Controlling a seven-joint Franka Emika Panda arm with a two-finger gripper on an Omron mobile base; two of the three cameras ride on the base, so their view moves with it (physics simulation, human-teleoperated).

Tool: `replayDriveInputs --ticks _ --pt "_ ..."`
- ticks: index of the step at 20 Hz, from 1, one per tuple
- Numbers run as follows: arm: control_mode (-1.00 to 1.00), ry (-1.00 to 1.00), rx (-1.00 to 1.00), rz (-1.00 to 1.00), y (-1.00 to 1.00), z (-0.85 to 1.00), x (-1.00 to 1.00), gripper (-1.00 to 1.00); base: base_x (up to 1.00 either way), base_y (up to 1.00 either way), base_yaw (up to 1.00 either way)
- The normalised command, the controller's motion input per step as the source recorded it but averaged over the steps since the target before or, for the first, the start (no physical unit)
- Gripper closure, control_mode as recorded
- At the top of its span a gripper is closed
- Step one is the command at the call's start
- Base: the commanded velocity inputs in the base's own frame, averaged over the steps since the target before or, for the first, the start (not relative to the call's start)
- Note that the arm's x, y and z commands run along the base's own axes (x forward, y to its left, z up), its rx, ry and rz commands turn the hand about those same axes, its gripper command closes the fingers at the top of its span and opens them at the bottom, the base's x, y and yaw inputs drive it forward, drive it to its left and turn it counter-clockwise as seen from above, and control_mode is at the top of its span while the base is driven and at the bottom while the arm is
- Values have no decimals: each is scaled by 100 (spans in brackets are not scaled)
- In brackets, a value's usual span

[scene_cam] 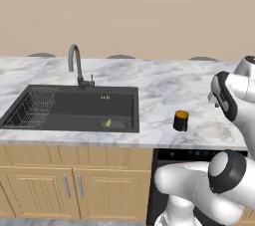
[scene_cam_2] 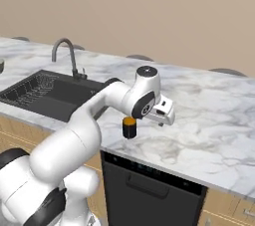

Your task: Clear the mugs and bowl far away from the sink.

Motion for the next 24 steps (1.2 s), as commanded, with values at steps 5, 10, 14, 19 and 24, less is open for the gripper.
replayDriveInputs --ticks 5,10,14,19,24 --pt "100 0 0 0 0 0 0 -100 14 36 0" --pt "-100 19 -14 11 51 -55 6 -100 0 0 0" --pt "-100 19 -16 19 57 -72 14 -100 0 0 0" --pt "-100 14 -2 12 60 -60 26 -100 0 0 0" --pt "-100 3 5 9 16 -37 34 -100 0 0 0"
